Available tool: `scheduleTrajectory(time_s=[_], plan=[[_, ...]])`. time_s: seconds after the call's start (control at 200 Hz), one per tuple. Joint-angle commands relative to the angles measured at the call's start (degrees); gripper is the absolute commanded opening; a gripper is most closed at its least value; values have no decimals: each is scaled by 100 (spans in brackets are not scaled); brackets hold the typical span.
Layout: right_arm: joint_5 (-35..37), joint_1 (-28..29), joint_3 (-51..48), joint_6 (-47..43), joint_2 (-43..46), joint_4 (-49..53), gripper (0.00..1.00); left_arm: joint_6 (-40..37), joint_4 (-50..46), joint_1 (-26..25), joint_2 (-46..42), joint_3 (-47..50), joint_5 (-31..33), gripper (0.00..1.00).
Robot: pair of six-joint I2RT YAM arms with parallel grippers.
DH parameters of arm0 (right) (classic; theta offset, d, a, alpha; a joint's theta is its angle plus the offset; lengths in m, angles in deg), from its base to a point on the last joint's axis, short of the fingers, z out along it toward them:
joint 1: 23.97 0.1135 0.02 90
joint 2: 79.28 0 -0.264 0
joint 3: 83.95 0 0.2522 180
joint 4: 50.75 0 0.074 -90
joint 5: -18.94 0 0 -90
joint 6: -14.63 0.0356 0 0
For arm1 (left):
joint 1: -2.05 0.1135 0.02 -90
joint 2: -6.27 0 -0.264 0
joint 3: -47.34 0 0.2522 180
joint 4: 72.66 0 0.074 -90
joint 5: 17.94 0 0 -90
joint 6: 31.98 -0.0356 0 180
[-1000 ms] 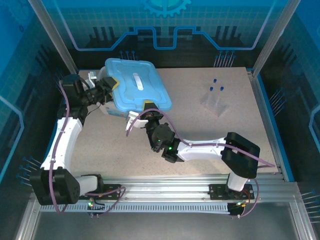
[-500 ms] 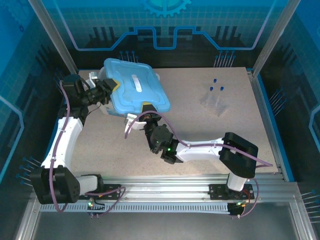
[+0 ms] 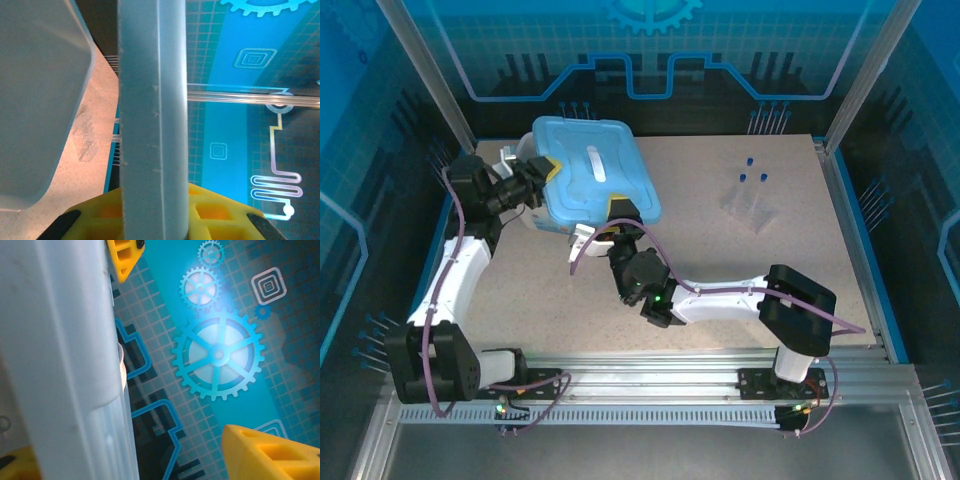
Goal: Organize the chemistry lab equipment
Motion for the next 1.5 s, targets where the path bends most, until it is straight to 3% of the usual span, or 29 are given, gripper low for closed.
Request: scheduleTrajectory(time_s=[0.0, 0.165, 0.28, 0.335, 0.495, 0.665, 0.761, 0.921, 1.056, 1.206, 1.496], plan=[[78, 24, 62, 115, 152, -417, 67, 516, 1059, 112, 52, -11, 15, 0], [254, 27, -57, 277, 299, -310, 79, 834, 1450, 164, 169, -131, 248, 0], [483, -57, -105, 998, 542, 339, 80, 917, 1622, 217, 191, -145, 521, 0], [524, -122, -79, 1953, 812, 1287, 80, 936, 1736, 235, 206, -105, 702, 0], [-218, -568, 832, 5963, 1579, 5982, 84, 1076, 2164, 227, 203, 37, 1156, 0], [-1342, -940, 1383, 8125, 1824, 7652, 83, 766, 2027, 227, -76, 176, 1672, 0], [-2561, -1370, 1513, 9442, 1948, 8094, 81, 710, 2139, 227, -117, 240, 1960, 0], [-5032, -2204, 1142, 11604, 2048, 7324, 79, 592, 2285, 222, -123, 321, 2385, 0], [-6123, -2595, 718, 13277, 1822, 6004, 78, 448, 2287, 209, -149, 371, 2688, 0], [-6776, -2890, 492, 14807, 1339, 4431, 77, 136, 2172, 166, -346, 477, 3096, 0], [-7186, -3025, 854, 16779, -87, 1887, 76, -243, 1927, 95, -615, 617, 3477, 0]])
